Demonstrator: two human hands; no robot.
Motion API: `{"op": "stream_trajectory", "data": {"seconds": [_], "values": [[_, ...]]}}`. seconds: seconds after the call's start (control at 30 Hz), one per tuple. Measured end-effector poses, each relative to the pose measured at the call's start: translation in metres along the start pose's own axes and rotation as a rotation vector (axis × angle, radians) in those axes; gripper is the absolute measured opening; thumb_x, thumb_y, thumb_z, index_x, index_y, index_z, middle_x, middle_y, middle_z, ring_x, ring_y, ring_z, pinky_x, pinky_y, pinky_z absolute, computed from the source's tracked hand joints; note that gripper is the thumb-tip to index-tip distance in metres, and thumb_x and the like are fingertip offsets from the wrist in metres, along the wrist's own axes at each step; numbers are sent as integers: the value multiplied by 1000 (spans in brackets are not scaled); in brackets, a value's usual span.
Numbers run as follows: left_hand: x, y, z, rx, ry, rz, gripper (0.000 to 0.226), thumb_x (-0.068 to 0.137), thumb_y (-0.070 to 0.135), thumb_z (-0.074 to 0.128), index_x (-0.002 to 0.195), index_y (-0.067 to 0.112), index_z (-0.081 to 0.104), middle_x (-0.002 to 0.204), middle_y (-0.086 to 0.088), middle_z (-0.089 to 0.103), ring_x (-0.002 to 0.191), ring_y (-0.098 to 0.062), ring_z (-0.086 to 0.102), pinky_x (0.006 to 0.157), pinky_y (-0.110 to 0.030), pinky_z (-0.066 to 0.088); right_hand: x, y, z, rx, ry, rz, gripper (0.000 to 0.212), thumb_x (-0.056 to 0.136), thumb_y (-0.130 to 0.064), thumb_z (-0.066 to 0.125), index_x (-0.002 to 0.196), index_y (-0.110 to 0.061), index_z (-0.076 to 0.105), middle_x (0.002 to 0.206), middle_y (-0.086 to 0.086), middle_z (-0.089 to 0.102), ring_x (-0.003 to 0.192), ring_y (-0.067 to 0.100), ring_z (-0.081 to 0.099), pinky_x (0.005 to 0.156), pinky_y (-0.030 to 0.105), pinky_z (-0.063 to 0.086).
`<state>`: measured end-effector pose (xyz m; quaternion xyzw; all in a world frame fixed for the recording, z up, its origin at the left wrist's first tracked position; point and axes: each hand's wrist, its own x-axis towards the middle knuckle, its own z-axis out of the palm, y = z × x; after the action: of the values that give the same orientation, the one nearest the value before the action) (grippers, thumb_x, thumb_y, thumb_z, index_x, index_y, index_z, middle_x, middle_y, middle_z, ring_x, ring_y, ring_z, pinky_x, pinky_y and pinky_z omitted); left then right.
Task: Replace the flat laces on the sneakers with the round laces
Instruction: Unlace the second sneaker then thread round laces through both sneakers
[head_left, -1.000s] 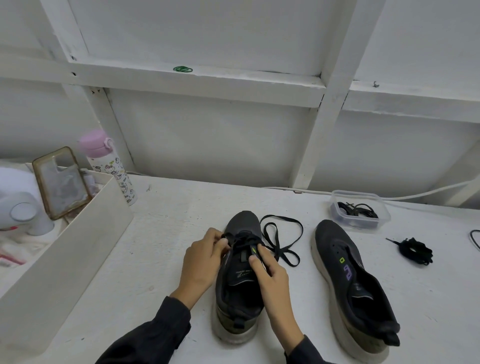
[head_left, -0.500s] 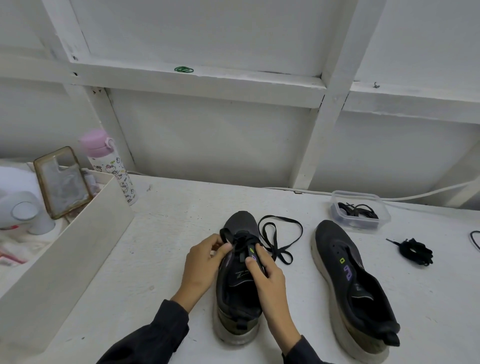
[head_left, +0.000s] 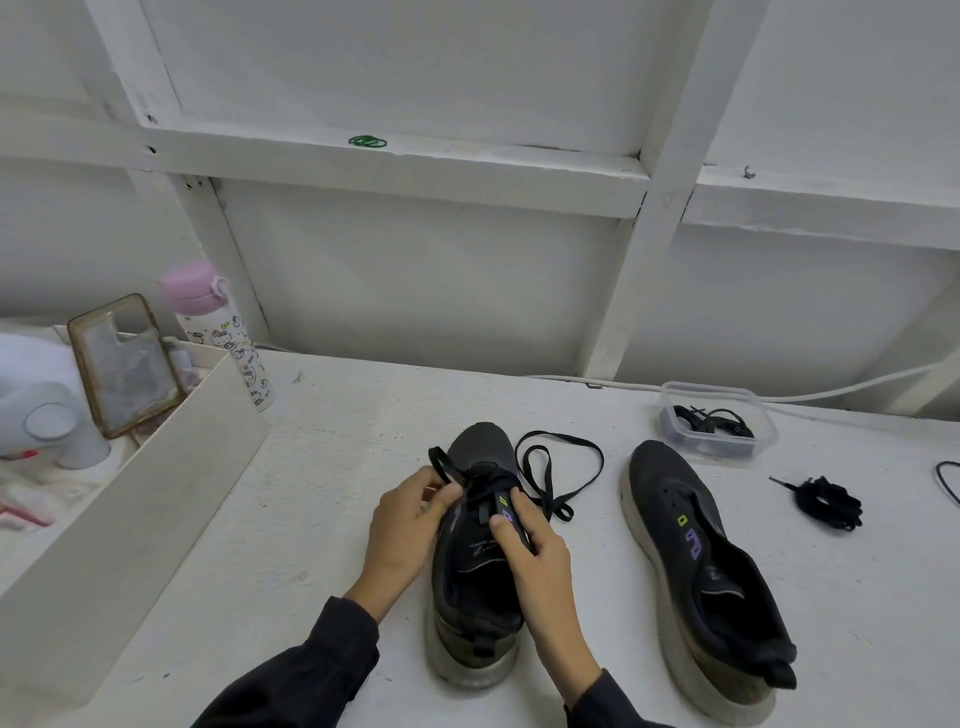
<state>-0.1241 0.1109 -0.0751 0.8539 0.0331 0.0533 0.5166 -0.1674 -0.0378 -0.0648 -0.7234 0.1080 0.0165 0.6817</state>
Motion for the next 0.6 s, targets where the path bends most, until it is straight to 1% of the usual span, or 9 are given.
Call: {"op": "stream_trajectory", "data": {"seconds": [0.07, 0.17, 0.2, 0.27, 0.33, 0.43, 0.47, 0.53, 0.6], "values": [[4, 5, -3, -31, 69, -47, 14, 100, 28, 51, 87, 24, 56, 77, 11, 71, 68, -1, 67, 68, -30, 53, 2, 3, -2, 4, -13, -2, 55, 90, -27, 68, 141, -18, 50, 143, -8, 51, 134, 8, 44, 115, 37, 36], [2, 13, -6, -259, 134, -127, 13, 104, 22, 42, 92, 23, 49, 75, 3, 72, 64, -10, 71, 62, -26, 57, 3, 6, -3, -3, -8, -9, 51, 91, -21, 66, 140, -18, 51, 140, -7, 54, 129, 8, 49, 111, 33, 40], [1, 12, -6, -277, 131, -123, 12, 103, 23, 43, 93, 24, 49, 77, 1, 72, 67, -12, 71, 62, -25, 57, 3, 6, -3, -1, -8, -12, 51, 91, -21, 66, 140, -18, 51, 139, -6, 55, 127, 7, 51, 110, 31, 41], [-2, 9, -4, -244, 77, -90, 7, 99, 29, 51, 93, 27, 54, 82, 4, 71, 76, -11, 70, 64, -25, 57, 4, 7, -3, -2, -8, -13, 52, 91, -20, 66, 141, -17, 51, 138, -7, 55, 126, 7, 51, 108, 27, 42], [-4, 3, -3, -168, -1, -42, 9, 92, 34, 62, 89, 25, 62, 82, 10, 69, 82, -6, 65, 70, -28, 56, 4, 7, -3, -6, -5, -20, 51, 92, -20, 65, 140, -17, 51, 138, -6, 55, 126, 7, 51, 108, 29, 42], [-4, -2, -1, -77, -53, 35, 11, 89, 31, 68, 81, 24, 66, 79, 13, 68, 78, -6, 63, 72, -34, 54, 4, 8, -3, -9, -4, -28, 51, 92, -20, 65, 140, -17, 51, 138, -4, 55, 126, 8, 52, 109, 31, 43], [-2, -2, -1, -65, -39, 34, 12, 91, 29, 66, 80, 23, 64, 78, 12, 68, 75, -6, 65, 71, -36, 55, 4, 7, -3, -5, -8, -24, 51, 92, -21, 65, 140, -18, 51, 139, -6, 55, 127, 7, 51, 109, 29, 42], [3, 3, -4, -83, 29, -16, 13, 98, 24, 56, 85, 21, 57, 80, 10, 71, 70, -5, 68, 67, -32, 55, 4, 8, -3, 4, -15, -17, 53, 91, -24, 66, 141, -18, 50, 139, -8, 53, 128, 6, 49, 108, 25, 41], [6, 11, -8, -232, 104, -107, 13, 103, 19, 44, 90, 18, 49, 78, 1, 71, 63, -11, 71, 59, -25, 56, 4, 8, -4, 1, -15, -18, 54, 90, -29, 67, 141, -19, 50, 139, -10, 52, 130, 6, 47, 110, 26, 39]]}}
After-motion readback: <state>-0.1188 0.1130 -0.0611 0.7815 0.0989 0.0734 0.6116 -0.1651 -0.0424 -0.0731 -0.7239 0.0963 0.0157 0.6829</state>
